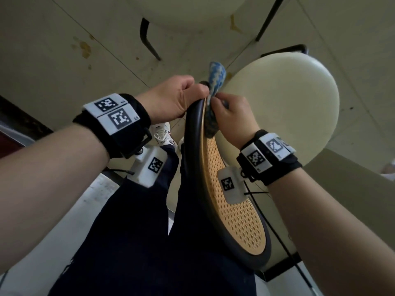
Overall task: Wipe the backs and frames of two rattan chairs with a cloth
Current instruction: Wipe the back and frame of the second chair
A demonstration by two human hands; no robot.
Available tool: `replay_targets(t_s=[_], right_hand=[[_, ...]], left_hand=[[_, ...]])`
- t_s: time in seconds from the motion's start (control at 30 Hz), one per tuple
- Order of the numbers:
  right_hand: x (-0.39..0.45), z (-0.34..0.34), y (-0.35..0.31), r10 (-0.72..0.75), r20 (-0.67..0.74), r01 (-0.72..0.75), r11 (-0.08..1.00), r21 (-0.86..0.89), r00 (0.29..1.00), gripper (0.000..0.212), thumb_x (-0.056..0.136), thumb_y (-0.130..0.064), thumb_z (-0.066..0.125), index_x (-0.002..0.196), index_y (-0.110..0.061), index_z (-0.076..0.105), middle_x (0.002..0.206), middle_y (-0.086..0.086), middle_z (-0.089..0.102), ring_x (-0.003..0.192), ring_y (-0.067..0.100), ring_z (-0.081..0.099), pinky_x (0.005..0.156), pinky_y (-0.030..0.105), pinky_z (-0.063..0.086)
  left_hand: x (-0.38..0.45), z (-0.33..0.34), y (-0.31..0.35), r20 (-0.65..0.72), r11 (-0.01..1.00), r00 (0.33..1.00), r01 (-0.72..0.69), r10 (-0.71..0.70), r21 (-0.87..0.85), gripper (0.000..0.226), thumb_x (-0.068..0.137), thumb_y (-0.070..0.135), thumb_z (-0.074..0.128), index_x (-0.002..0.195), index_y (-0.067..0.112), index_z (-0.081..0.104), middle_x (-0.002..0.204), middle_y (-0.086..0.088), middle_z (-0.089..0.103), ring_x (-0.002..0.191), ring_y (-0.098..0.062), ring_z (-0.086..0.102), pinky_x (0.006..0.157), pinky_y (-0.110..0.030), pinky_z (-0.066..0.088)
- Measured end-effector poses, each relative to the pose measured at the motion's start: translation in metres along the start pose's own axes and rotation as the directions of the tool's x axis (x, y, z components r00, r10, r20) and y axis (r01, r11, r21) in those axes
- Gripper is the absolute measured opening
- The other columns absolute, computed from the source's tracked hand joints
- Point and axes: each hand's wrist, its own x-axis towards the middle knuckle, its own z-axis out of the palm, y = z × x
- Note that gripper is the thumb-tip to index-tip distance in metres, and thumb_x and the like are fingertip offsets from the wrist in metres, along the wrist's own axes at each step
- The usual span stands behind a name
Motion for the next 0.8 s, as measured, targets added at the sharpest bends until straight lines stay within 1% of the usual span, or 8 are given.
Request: replay_targets(t_s=[0.13, 0.27, 0.33, 0.47, 0.6, 0.7, 0.77, 0.8], right_hand=[[0.031, 0.007, 0.012, 0.187, 0.053, -0.177, 0.972, -0.153, 0.981, 0.038, 0.096, -0.014, 0.043, 0.058, -0.011, 0.045, 0.067, 0.009, 0.050, 0.069, 0.024, 0.049, 0.060, 0.028, 0.033], [0.052, 0.010, 0.018, 0.300, 0.051, -0.288, 0.943, -0.169, 0.953, 0.034, 0.092, -0.013, 0.042, 0.059, -0.009, 0.042, 0.068, 0.009, 0.047, 0.070, 0.023, 0.046, 0.061, 0.027, 0.033], [0.049, 0.008, 0.013, 0.249, 0.043, -0.239, 0.957, -0.164, 0.968, 0.032, 0.092, -0.013, 0.042, 0.062, -0.005, 0.050, 0.070, 0.010, 0.052, 0.070, 0.024, 0.050, 0.061, 0.029, 0.037], [0.029, 0.000, -0.006, 0.036, -0.053, -0.041, 0.994, -0.100, 0.998, 0.028, 0.093, -0.012, 0.043, 0.079, 0.004, 0.062, 0.074, 0.015, 0.060, 0.069, 0.026, 0.054, 0.063, 0.035, 0.044], [0.009, -0.006, -0.025, -0.122, -0.137, 0.128, 0.991, 0.033, 0.983, 0.026, 0.094, -0.013, 0.047, 0.071, -0.007, 0.059, 0.060, 0.000, 0.053, 0.057, 0.013, 0.047, 0.055, 0.028, 0.038], [0.002, -0.006, -0.025, -0.144, -0.129, 0.159, 0.981, 0.114, 0.981, 0.026, 0.095, -0.016, 0.046, 0.080, -0.004, 0.064, 0.067, 0.008, 0.061, 0.061, 0.022, 0.054, 0.056, 0.034, 0.044], [0.010, -0.003, -0.018, -0.077, -0.116, 0.097, 0.978, 0.182, 0.990, 0.028, 0.097, -0.017, 0.046, 0.086, 0.000, 0.066, 0.074, 0.019, 0.064, 0.066, 0.031, 0.057, 0.056, 0.036, 0.046], [0.017, 0.000, -0.013, -0.024, -0.107, 0.045, 0.980, 0.193, 0.994, 0.029, 0.097, -0.018, 0.045, 0.087, 0.000, 0.066, 0.073, 0.019, 0.064, 0.063, 0.029, 0.055, 0.055, 0.034, 0.046]], left_hand=[[0.001, 0.000, -0.002, -0.019, 1.000, 1.000, -0.006, 0.005, -0.024, 0.034, 0.082, 0.051, 0.053, 0.074, 0.019, 0.042, 0.061, 0.006, 0.042, 0.040, -0.002, 0.040, 0.039, -0.015, 0.033], [0.000, 0.001, -0.003, -0.038, 1.000, 0.999, -0.012, 0.012, 0.001, 0.047, 0.067, 0.066, 0.052, 0.075, 0.020, 0.043, 0.061, 0.008, 0.044, 0.042, -0.002, 0.040, 0.040, -0.015, 0.033], [0.001, 0.002, -0.006, -0.049, 1.000, 0.999, -0.017, 0.016, -0.024, 0.047, 0.066, 0.066, 0.052, 0.074, 0.020, 0.044, 0.056, 0.012, 0.046, 0.042, -0.002, 0.041, 0.040, -0.014, 0.033], [0.002, 0.003, -0.009, -0.064, 0.999, 0.997, -0.035, 0.034, -0.020, 0.046, 0.070, 0.065, 0.054, 0.075, 0.020, 0.045, 0.054, 0.012, 0.048, 0.042, 0.000, 0.043, 0.040, -0.012, 0.034], [0.004, 0.004, -0.014, -0.074, 0.996, 0.996, -0.047, 0.041, -0.078, 0.023, 0.098, 0.035, 0.056, 0.083, 0.017, 0.053, 0.051, 0.019, 0.060, 0.046, 0.005, 0.055, 0.045, -0.007, 0.038], [0.000, 0.005, -0.013, -0.106, 0.994, 0.993, -0.056, 0.046, -0.090, 0.018, 0.100, 0.032, 0.056, 0.087, 0.020, 0.057, 0.056, 0.020, 0.063, 0.050, 0.005, 0.058, 0.047, -0.007, 0.040], [-0.003, 0.007, -0.010, -0.123, 0.996, 0.992, -0.036, 0.026, -0.076, 0.034, 0.090, 0.049, 0.058, 0.083, 0.016, 0.054, 0.059, 0.013, 0.059, 0.049, -0.003, 0.053, 0.047, -0.014, 0.039], [-0.004, 0.007, -0.010, -0.130, 0.999, 0.991, -0.020, 0.014, -0.046, 0.042, 0.084, 0.056, 0.057, 0.082, 0.015, 0.052, 0.064, 0.008, 0.056, 0.052, -0.009, 0.050, 0.047, -0.019, 0.038]])
